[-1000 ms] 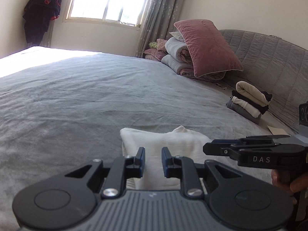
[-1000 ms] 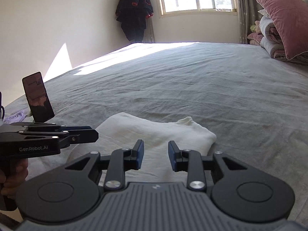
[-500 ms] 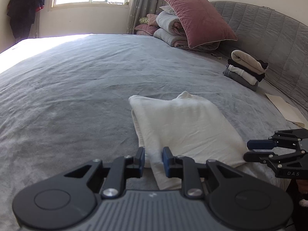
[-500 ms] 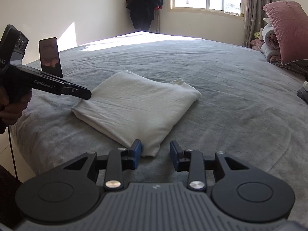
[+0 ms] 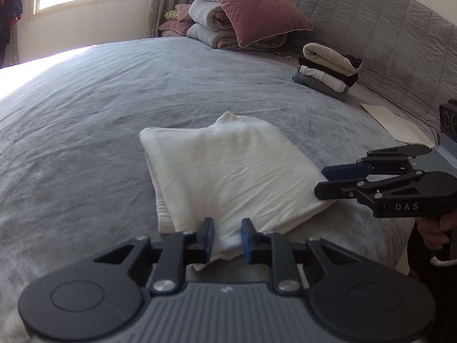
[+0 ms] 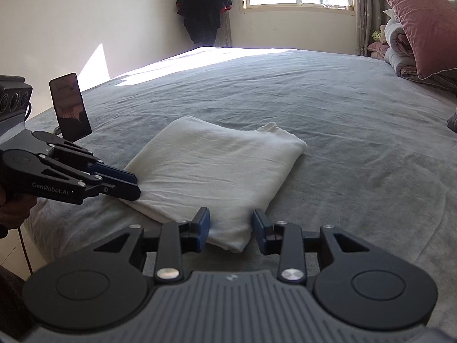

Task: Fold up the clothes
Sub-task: 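Release the pants with both grippers and pat the folded bundle flat, then grasp the folded white pants bundle with both grippers from its sides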

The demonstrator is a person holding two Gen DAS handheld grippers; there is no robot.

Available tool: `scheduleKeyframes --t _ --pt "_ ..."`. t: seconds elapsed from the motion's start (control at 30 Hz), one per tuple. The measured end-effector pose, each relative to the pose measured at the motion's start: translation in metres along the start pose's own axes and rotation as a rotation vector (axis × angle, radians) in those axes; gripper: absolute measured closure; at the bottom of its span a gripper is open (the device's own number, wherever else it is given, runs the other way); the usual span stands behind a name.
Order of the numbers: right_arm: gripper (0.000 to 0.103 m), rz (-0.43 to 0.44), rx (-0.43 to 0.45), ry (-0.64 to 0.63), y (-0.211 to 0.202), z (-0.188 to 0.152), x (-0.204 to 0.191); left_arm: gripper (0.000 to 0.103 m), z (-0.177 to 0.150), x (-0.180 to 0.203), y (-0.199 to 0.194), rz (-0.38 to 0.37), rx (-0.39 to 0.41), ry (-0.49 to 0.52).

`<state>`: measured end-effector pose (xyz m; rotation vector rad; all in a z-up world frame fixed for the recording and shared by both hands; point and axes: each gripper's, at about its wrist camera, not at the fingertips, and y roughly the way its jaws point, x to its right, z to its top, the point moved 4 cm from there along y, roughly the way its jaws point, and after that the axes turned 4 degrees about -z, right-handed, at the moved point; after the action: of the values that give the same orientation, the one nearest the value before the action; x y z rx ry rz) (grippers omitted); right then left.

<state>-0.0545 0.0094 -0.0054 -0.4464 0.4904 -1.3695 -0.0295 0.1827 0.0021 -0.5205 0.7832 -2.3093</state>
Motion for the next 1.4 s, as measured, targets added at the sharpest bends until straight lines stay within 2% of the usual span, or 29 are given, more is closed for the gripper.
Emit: scheduleKeyframes --t 0.1,0.17,0.23,0.3,0.4,0.53,0.73,0.83,0.97,1.13,1.2,1.4 --pt "0.065 0.008 -0.012 -0.003 -0.006 -0.014 0.008 0.081 -0.004 -0.002 -0.008 0.002 -0.014 0.009" --pt "0.064 0.012 -0.012 -0.005 -0.013 -0.017 0.011 0.079 0.000 -0.006 -0.015 0.001 0.007 -0.017" --pt "0.062 0.019 -0.016 0.012 -0.017 -0.017 0.014 0.072 0.007 -0.007 -0.021 0.021 0.044 -0.035" --pt "0.059 0.034 -0.025 0.056 -0.018 -0.012 0.016 0.060 0.016 -0.006 -0.023 0.040 0.068 -0.036" --pt "0.053 0.058 -0.029 0.126 -0.019 -0.002 0.021 0.050 0.028 -0.007 -0.020 0.090 0.074 -0.058" --pt "0.051 0.077 -0.039 0.224 -0.017 0.010 0.030 0.044 0.041 -0.012 -0.012 0.173 0.047 -0.098" --pt "0.045 0.099 -0.081 0.365 -0.011 0.025 0.044 0.029 0.050 -0.022 -0.001 0.200 0.037 -0.170" --pt "0.044 0.119 -0.142 0.415 -0.005 0.028 0.051 0.027 0.053 -0.027 0.005 0.207 0.030 -0.208" --pt "0.044 0.134 -0.215 0.505 0.006 0.034 0.065 0.027 0.056 -0.043 0.009 0.172 0.046 -0.311" --pt "0.044 0.184 -0.269 0.596 0.028 0.051 0.084 0.028 0.046 -0.063 0.016 0.078 0.087 -0.517" --pt "0.044 0.208 -0.275 0.593 0.039 0.055 0.087 0.031 0.042 -0.067 0.023 0.069 0.092 -0.568" --pt "0.045 0.301 -0.279 0.645 0.073 0.048 0.099 0.036 0.040 -0.073 0.041 0.079 0.140 -0.590"
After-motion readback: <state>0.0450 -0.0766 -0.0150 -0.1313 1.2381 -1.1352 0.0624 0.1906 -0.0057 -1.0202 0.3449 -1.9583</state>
